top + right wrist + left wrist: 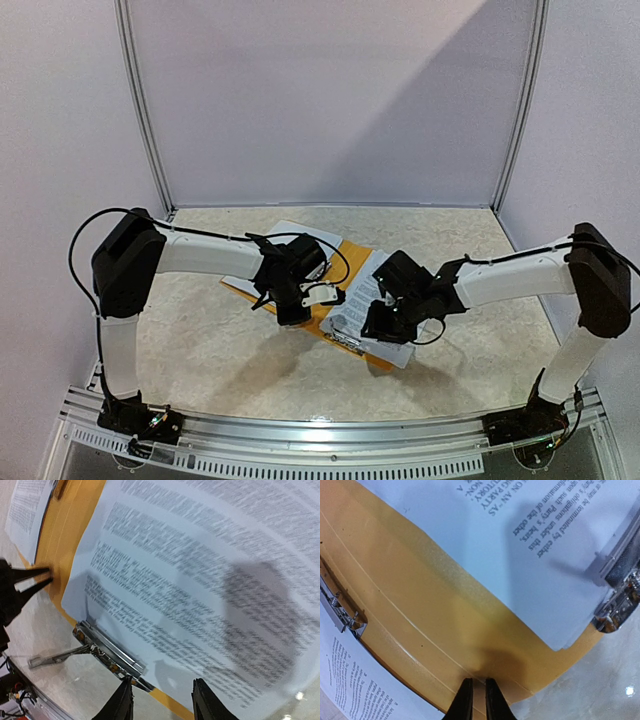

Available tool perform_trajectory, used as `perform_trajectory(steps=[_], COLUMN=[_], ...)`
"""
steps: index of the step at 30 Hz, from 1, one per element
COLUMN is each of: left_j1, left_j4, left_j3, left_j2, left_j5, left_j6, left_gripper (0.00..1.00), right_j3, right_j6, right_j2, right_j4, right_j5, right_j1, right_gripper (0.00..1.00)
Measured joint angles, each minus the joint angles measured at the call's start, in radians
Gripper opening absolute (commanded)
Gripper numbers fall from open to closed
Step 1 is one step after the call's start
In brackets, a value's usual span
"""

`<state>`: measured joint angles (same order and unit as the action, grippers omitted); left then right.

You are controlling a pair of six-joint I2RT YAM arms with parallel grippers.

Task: Put the files into the folder
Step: Clamp the file in the folder with some files.

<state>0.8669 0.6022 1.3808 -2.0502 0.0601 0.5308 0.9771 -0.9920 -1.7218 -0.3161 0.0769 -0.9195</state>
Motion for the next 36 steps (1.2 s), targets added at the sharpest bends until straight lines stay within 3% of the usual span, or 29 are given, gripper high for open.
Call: perform_trajectory(steps=[3,7,14,19,36], left_j1=[0.0,0.0,0.0,0.0,0.0], left_j4=[0.001,0.003,0.007,0.009,0.01], left_j3=[0.001,0.003,0.006,0.008,0.011], left_j2=[-0.001,-0.002,-0.004,-0.005,-0.006], left_j5=[0.0,0.0,0.0,0.0,-0.001], left_j6=[0.0,0.0,0.0,0.0,0.0], left_gripper=[0.13,0.13,0.13,0.13,0.13], right_j3=[-0.014,-0.04,-0.039,-0.027,0.042], right_j6=[0.004,0.019,0.096,0.142,0.159], right_j2=[0.095,0.232,0.153,0.032,-0.035], right_j4=[-0.106,-0.246,-0.423,-0.451,-0.307], right_j5=[-0.065,-0.152,-0.251,-0.255,-0.192], right_j1=[0.053,0.153,0.196,0.196,0.196], right_gripper=[0.39,0.25,0.09,0.07,0.05])
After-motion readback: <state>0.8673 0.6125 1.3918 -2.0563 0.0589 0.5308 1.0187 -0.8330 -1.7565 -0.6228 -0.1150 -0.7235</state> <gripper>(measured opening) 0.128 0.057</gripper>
